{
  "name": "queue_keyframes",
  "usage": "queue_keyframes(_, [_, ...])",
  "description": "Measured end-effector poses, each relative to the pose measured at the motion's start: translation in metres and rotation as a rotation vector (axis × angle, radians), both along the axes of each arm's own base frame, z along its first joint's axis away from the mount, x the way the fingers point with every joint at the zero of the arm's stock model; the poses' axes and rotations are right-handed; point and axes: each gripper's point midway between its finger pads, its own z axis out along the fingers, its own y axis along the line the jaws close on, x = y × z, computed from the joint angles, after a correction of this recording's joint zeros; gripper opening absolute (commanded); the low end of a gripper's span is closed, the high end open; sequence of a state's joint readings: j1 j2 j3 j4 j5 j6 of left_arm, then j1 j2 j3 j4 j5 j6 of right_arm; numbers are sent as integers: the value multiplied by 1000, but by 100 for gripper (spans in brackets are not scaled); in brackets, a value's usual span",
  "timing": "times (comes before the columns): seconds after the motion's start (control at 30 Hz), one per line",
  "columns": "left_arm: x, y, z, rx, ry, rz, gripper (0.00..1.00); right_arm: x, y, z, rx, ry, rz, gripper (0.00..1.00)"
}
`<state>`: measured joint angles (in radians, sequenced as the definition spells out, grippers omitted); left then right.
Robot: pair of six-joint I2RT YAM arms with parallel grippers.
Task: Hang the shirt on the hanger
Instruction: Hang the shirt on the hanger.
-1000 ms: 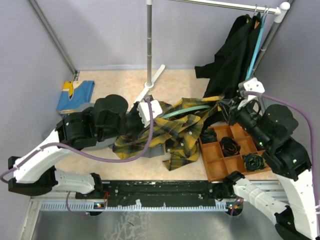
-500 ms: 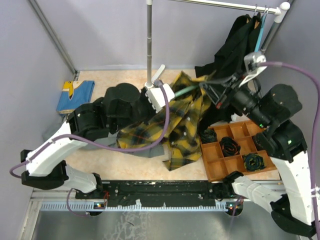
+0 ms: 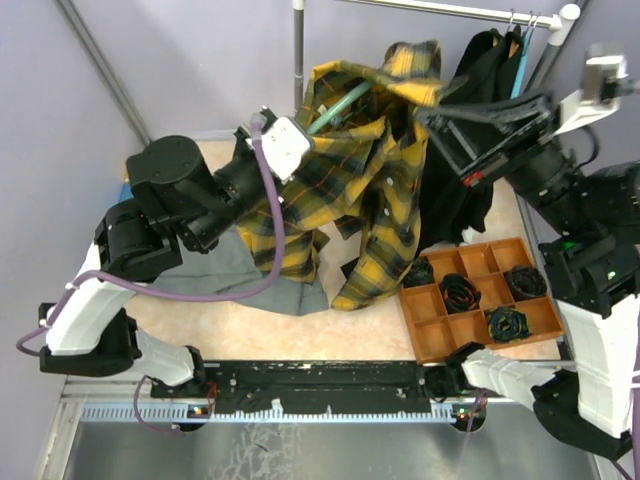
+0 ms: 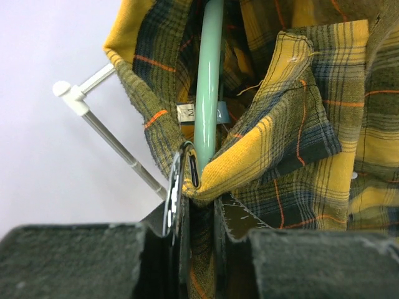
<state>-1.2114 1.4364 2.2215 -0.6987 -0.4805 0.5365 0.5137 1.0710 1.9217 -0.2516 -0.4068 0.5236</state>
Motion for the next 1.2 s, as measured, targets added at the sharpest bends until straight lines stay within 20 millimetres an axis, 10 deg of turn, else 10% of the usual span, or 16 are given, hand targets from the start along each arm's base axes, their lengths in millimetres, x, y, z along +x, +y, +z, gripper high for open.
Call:
queue_keyframes(0.13, [3, -3, -37, 91, 46, 10, 0, 2, 15, -55, -60, 103, 84, 0])
queue_keyframes(0.33, [-11, -11, -127, 310, 222, -63, 0, 29, 18, -158, -237, 323, 1, 43])
queue_keyframes(0.53, [-46, 15, -180, 414, 392, -160, 0, 38, -32, -189, -346, 337, -293, 52])
queue_keyframes(0.7, [-65, 47, -182, 408, 452, -174, 0, 29, -69, -211, -428, 291, -456, 61])
queue_keyframes(0.97, [-63, 87, -163, 379, 419, -77, 0, 46, -72, -306, -593, 407, -495, 72])
queue_keyframes(1.2, [-40, 111, -96, 261, 205, 42, 0, 56, -72, -291, -545, 364, -533, 73])
